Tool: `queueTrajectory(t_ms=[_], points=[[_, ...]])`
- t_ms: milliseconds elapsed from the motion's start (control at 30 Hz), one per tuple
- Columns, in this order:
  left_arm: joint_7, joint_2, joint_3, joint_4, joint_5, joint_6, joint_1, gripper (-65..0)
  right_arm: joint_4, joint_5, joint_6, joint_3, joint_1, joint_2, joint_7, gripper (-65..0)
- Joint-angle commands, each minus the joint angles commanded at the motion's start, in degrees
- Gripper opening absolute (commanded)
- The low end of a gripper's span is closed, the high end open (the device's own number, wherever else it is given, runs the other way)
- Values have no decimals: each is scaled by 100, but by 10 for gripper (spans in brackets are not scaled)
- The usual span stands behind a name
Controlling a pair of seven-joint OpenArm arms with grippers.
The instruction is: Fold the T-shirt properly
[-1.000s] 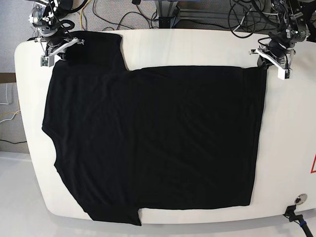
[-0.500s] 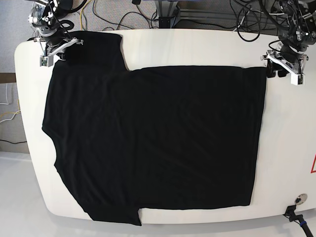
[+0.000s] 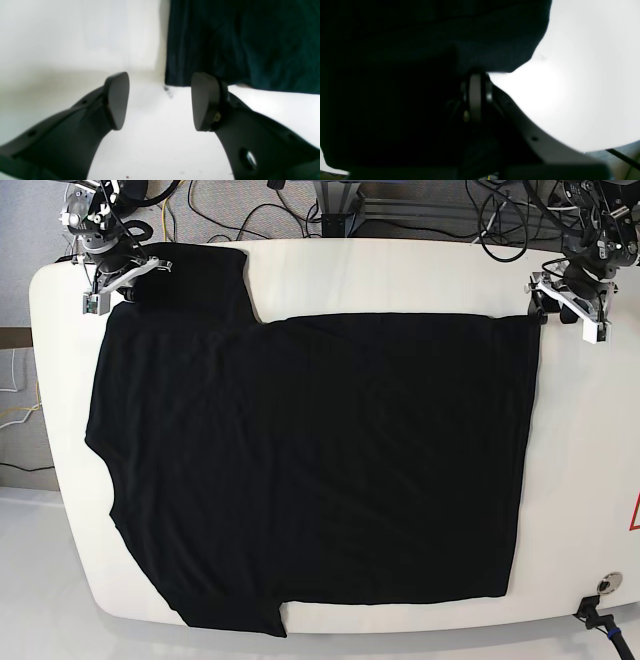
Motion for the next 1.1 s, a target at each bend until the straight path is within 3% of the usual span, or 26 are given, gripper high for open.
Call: queueTrajectory(t_ms=[300, 433, 767, 1000, 1100], points=[[-9, 26, 422, -26, 0, 0, -105, -280, 0, 18, 0, 0, 0, 0, 0, -637], [-9, 202, 422, -97, 18, 0, -220, -280, 0, 18, 0, 0, 0, 0, 0, -639], [0, 211, 519, -343, 18, 0, -422, -281, 0, 35, 0, 0, -9, 0, 0, -640], [9, 211, 554, -343, 9, 0, -422, -430, 9, 44, 0, 0, -9, 0, 0, -640], [9, 211, 554, -343, 9, 0, -422, -445, 9, 44, 0, 0, -9, 0, 0, -640]])
